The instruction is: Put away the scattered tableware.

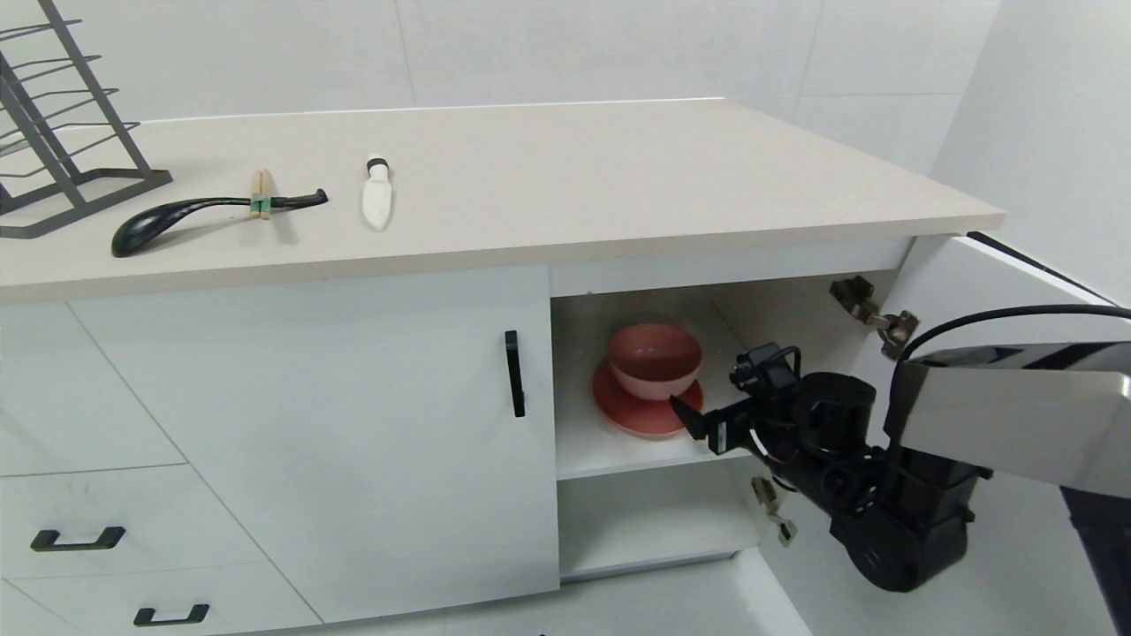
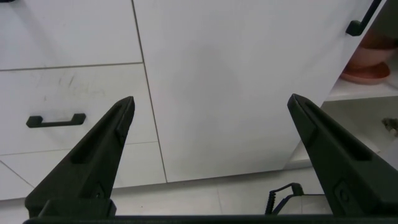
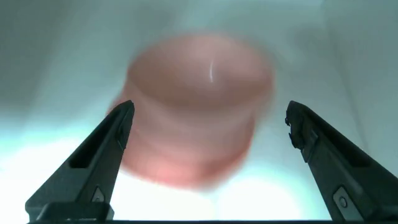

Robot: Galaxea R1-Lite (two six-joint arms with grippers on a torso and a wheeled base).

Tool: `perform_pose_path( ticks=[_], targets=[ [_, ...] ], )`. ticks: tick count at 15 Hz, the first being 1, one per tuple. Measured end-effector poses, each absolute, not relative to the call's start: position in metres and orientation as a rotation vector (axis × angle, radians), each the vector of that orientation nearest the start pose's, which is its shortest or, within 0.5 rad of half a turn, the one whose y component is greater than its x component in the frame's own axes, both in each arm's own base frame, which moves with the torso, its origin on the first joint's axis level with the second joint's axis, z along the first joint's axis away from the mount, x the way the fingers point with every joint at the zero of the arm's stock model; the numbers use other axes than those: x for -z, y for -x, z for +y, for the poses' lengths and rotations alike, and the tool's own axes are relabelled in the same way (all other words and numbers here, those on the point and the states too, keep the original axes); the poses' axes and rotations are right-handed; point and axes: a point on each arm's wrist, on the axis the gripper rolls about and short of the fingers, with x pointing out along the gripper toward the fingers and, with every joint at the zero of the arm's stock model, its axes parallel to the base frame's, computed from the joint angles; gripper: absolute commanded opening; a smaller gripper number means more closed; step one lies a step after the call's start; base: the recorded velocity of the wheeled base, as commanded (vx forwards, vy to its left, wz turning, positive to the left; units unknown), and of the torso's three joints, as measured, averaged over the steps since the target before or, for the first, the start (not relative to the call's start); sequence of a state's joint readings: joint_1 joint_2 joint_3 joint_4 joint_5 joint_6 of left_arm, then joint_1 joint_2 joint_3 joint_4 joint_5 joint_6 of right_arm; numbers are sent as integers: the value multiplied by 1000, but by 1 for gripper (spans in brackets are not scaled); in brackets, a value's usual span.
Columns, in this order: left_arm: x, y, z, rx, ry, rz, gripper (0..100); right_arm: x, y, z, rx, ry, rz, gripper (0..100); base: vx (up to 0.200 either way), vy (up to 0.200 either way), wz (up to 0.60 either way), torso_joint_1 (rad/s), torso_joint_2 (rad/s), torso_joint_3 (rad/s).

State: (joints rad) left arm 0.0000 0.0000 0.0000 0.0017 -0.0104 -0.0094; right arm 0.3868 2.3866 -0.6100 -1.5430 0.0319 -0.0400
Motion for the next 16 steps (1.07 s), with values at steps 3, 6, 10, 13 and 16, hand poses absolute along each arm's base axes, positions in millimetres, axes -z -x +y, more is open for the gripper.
perform_pose_path(
  ticks=[3,6,10,13,16],
  targets=[
    [-75,23,0,11,9,1,100,-22,-287,135,-478,109,235,100,0,0,0,0,0,0],
    [-75,23,0,11,9,2,100,-62,-233,135,-537,159,175,100,0,0,0,0,0,0],
    [-75,23,0,10,5,2,100,-100,-170,114,-578,179,80,100,-100,0,0,2,1,1],
    [-75,23,0,11,6,1,100,-122,-147,98,-541,139,12,100,-200,0,0,1,4,1],
    [-75,23,0,11,8,1,100,-128,-136,84,-429,86,51,100,-200,0,0,-1,1,5]
  ],
)
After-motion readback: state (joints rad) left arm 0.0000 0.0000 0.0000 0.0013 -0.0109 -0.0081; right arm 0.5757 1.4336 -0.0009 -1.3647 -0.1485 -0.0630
